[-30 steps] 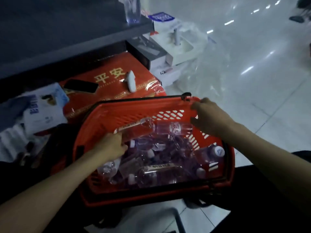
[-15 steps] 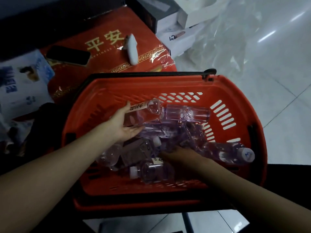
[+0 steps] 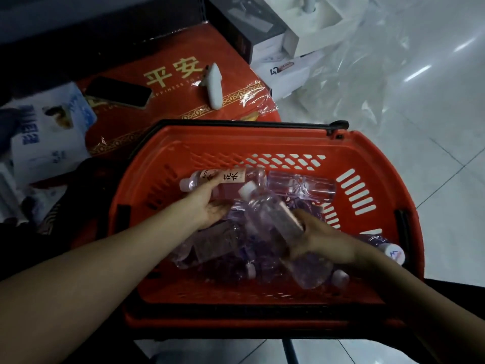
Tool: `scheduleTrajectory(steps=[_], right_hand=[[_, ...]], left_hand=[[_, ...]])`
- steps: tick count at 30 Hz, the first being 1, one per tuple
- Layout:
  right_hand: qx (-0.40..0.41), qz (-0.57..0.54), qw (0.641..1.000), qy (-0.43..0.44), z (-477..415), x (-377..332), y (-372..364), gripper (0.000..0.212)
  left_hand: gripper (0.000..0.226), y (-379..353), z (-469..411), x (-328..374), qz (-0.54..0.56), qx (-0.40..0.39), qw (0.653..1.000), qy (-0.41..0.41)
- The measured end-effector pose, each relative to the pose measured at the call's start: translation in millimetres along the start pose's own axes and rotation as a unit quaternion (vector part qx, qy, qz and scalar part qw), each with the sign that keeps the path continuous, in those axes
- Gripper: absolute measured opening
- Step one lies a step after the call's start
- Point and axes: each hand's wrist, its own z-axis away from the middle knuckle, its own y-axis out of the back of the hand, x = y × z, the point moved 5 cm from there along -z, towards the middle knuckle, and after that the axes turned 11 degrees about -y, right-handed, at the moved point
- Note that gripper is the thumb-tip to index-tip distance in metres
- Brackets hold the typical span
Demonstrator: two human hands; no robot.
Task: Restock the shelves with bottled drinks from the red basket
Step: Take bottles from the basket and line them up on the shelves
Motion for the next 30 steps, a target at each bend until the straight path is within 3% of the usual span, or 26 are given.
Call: scheduleTrajectory(steps=[5, 10, 15, 19, 22, 24, 27, 30], right_hand=[[0.05, -0.204, 0.978, 0.017, 9.8, 10.7, 15.2, 0.076], [0.085, -0.274, 0.958, 0.008, -12.6, 16.1, 23.7, 0.064], [0.048, -0.298, 0.953, -0.012, -32.8, 25.6, 22.9, 0.053], [0.007, -0.327, 0.945, -0.013, -35.8, 33.3, 20.4, 0.062], [0.001, -0.321, 0.947, -0.01, -29.5, 24.6, 17.6, 0.071], [0.001, -0.318, 0.948, 0.006, -21.2, 9.5, 16.2, 0.071], [-0.032, -0.287, 0.956, 0.049, 4.0, -24.0, 5.3, 0.043], [-0.032, -0.265, 0.96, 0.085, 32.2, -56.9, -3.0, 0.046]], left_hand=[[0.034, 9.8, -1.1, -4.9, -0.12, -0.062, 0.988, -0.079], [0.057, 3.2, 1.9, 1.4, -0.239, -0.171, 0.934, -0.203], [0.082, -9.3, -3.3, -11.4, -0.32, -0.279, 0.893, -0.147], [0.109, -3.9, -6.2, -28.9, -0.368, -0.28, 0.879, -0.116], [0.106, -4.4, 5.3, -27.8, -0.337, -0.279, 0.892, -0.117], [0.096, -5.8, 18.0, -19.6, -0.312, -0.276, 0.901, -0.122], [0.058, -0.6, 46.4, 5.6, -0.291, -0.26, 0.907, -0.158], [0.088, 8.2, 85.9, 42.6, -0.281, -0.249, 0.905, -0.201]])
